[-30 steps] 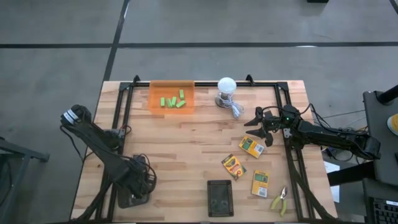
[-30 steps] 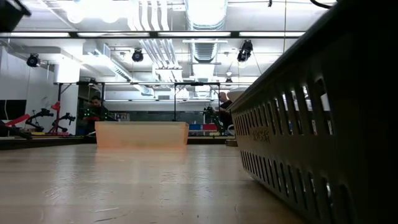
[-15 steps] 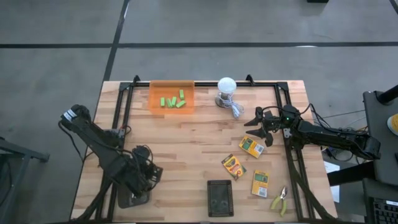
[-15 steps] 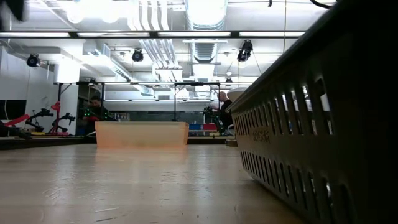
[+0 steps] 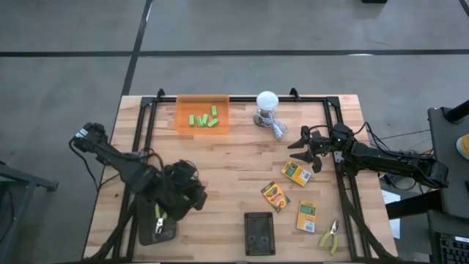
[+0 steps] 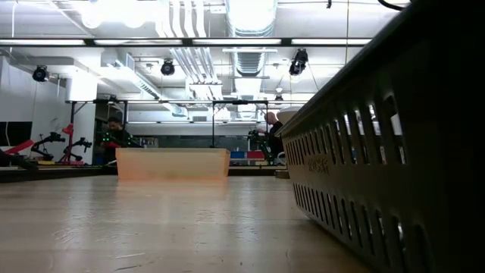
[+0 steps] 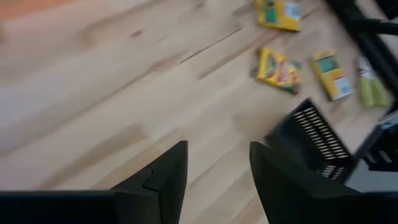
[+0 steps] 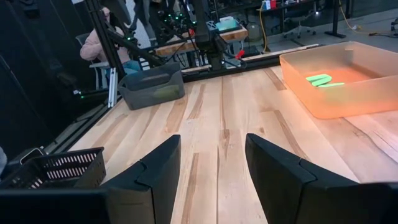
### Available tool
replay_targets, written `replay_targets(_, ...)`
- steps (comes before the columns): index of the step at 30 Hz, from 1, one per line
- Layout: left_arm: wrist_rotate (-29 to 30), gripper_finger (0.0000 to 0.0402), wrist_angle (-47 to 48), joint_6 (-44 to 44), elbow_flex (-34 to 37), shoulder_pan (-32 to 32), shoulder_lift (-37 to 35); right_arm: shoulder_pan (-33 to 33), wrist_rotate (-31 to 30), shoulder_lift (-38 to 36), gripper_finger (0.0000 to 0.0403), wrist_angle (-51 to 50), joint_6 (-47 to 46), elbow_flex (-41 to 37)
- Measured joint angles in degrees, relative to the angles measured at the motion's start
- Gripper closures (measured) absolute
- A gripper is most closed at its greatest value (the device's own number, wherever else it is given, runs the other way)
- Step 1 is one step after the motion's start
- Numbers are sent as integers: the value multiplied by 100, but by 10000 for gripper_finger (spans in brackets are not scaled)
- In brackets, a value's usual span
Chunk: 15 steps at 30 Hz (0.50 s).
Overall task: Pick & Place School Supplies
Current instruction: Put the green hole puncher into the left black bin
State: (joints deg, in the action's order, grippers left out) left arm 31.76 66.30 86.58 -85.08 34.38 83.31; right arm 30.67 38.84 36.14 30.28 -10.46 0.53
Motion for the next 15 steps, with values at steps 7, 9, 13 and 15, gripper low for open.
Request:
replay_targets(7, -3, 225, -1340, -1414, 112, -588, 0, 1, -1, 0, 225, 0, 0, 1)
replay_targets(9, -36, 225, -1671, -1638, 173, -720, 2, -1, 1, 0, 225, 0, 0, 0)
replay_targets(13, -185, 225, -2139, -1753, 199, -891, 3, -1, -1, 0, 225, 0, 0, -1)
replay_targets(15, -192, 225, -2266, -1766, 201, -968, 42, -1, 0, 0, 225, 0, 0, -2)
